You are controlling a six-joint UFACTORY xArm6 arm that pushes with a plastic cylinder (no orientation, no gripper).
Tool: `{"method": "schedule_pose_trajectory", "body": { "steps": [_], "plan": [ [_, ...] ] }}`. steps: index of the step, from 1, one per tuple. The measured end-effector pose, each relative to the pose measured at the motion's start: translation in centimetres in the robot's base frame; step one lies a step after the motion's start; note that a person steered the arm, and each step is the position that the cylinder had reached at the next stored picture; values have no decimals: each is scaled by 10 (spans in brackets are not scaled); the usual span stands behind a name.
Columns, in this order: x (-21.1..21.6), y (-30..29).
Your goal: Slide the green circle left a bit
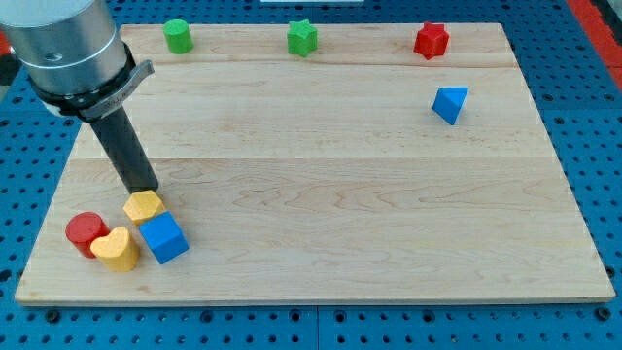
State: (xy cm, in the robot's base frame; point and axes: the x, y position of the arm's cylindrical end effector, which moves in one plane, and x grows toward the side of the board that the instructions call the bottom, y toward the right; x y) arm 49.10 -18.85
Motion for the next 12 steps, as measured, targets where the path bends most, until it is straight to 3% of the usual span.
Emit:
{"method": "schedule_pose_trajectory", "body": {
  "steps": [2,4,5,7,11,12],
  "plan": [
    [-20,1],
    [-129,1],
    [-158,3],
    [-185,18],
    [-295,35],
    [-298,27]
  ]
}}
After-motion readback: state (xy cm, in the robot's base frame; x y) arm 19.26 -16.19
